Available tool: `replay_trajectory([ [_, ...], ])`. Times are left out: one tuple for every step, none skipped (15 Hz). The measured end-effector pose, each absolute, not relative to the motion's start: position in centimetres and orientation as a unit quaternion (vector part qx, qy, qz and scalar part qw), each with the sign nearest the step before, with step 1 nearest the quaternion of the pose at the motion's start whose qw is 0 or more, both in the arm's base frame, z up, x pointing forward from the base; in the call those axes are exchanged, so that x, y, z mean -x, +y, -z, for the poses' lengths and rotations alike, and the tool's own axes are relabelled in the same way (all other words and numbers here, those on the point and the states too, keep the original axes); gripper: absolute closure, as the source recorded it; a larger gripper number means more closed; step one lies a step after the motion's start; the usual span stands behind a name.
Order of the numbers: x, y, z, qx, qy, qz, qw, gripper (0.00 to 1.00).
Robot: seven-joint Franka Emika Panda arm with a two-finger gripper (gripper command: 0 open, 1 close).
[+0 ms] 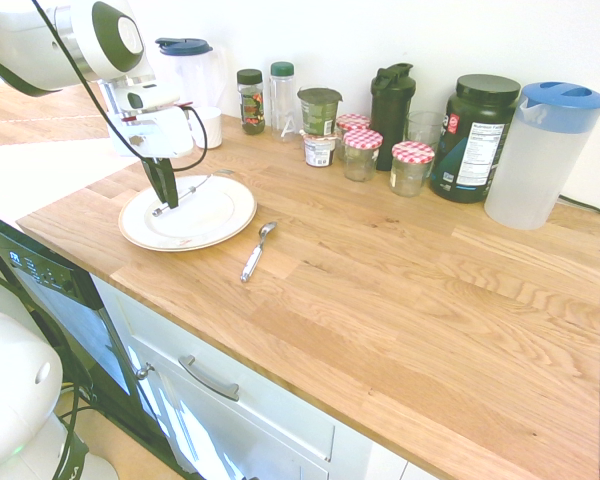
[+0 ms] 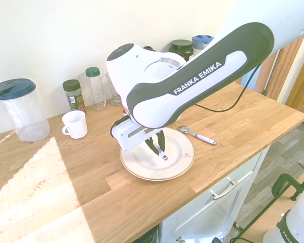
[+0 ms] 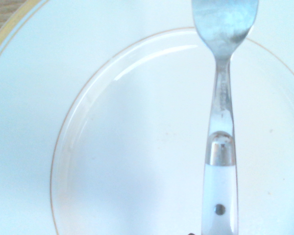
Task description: Put the fork into the plate
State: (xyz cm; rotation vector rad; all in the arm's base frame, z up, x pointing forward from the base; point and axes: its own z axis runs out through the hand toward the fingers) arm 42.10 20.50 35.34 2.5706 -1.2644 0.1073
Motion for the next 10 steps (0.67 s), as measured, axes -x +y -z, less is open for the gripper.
replay_trajectory([
  [-42.2, 20.4, -34.8, -0.890, -0.433, -0.031, 0.140, 1.00],
  [-42.3, 20.5, -34.3, -0.891, -0.431, -0.026, 0.143, 1.00],
  [-42.5, 20.6, -33.9, -0.891, -0.430, -0.022, 0.145, 1.00],
  [-42.6, 20.7, -33.6, -0.891, -0.429, -0.019, 0.146, 1.00],
  [-42.7, 20.8, -33.4, -0.891, -0.428, -0.016, 0.149, 0.00],
  [-42.7, 21.0, -33.2, -0.891, -0.427, -0.013, 0.154, 0.00],
  [-42.7, 21.2, -33.2, -0.890, -0.428, -0.012, 0.157, 0.00],
  [-42.6, 21.3, -33.2, -0.890, -0.428, -0.012, 0.158, 0.00],
  [-42.6, 21.4, -33.2, -0.890, -0.428, -0.012, 0.159, 0.00],
  [-42.6, 21.4, -33.2, -0.889, -0.429, -0.013, 0.159, 0.00],
])
